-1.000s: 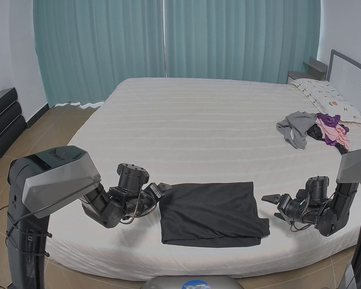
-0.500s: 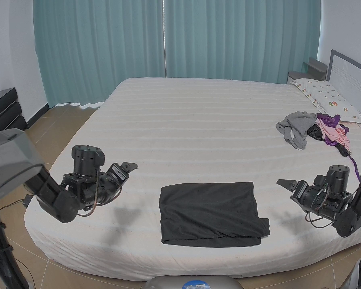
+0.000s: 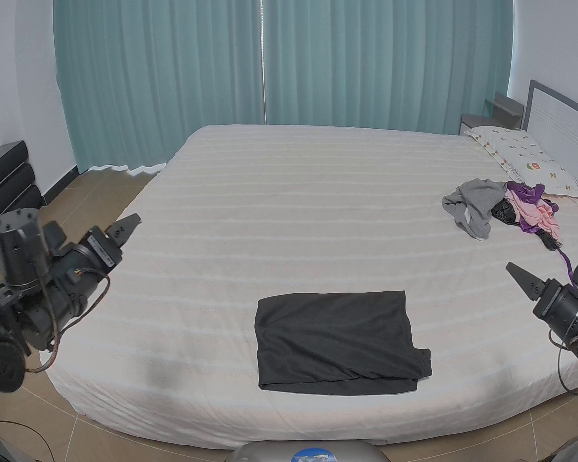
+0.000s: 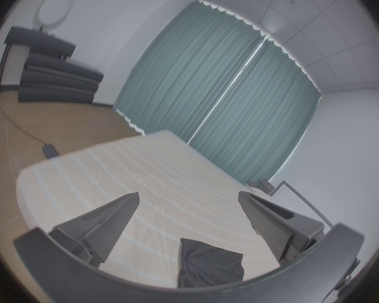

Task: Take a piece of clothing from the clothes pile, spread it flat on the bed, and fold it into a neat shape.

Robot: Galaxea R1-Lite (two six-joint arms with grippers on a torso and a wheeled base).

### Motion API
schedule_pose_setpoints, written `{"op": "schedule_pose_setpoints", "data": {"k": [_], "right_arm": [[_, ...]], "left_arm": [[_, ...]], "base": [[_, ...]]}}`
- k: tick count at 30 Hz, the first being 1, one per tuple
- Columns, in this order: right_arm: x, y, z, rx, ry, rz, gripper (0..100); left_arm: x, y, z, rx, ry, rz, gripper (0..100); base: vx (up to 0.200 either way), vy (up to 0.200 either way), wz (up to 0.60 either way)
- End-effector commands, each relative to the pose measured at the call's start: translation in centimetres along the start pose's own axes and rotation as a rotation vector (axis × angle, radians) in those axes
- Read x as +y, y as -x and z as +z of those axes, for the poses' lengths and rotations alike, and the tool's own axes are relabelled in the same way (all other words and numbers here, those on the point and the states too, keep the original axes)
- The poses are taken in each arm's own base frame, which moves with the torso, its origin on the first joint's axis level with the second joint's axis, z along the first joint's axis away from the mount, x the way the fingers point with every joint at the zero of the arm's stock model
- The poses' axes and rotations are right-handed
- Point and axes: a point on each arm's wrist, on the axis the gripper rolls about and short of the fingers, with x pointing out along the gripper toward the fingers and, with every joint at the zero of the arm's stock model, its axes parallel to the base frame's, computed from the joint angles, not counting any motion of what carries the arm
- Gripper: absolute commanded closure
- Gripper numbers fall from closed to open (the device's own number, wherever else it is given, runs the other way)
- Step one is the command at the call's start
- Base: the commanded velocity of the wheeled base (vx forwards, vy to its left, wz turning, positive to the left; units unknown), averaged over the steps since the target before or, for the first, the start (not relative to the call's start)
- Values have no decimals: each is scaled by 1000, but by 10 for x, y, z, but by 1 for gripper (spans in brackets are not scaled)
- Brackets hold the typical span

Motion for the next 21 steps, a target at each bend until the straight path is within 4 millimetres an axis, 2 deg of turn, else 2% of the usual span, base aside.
{"op": "schedule_pose_setpoints", "data": {"k": [1, 3, 5, 6, 9, 10, 12, 13, 21], "right_arm": [[12, 62, 13, -168, 97, 10, 0], [16, 85, 8, -175, 130, 28, 0], [16, 85, 8, -175, 130, 28, 0], [19, 109, -1, -170, 201, 77, 0], [16, 123, -12, -134, 259, 78, 0], [15, 134, -21, -120, 311, 90, 0], [15, 136, -23, -122, 319, 91, 0], [15, 152, -30, -128, 396, 122, 0], [19, 198, -29, -103, 495, 244, 0]], "left_arm": [[6, 80, 24, -221, -118, -31, 0], [13, 104, 25, -283, -201, 8, 0], [13, 104, 25, -283, -201, 8, 0], [17, 125, 28, -322, -251, 28, 0], [22, 138, 27, -320, -274, 55, 0], [26, 150, 26, -321, -296, 81, 0], [27, 151, 26, -321, -301, 85, 0], [34, 169, 24, -330, -342, 99, 0], [54, 209, 15, -375, -429, 161, 0]], "base": [[0, 0, 0], [0, 0, 0], [0, 0, 0], [0, 0, 0], [0, 0, 0], [0, 0, 0], [0, 0, 0], [0, 0, 0], [0, 0, 0]]}}
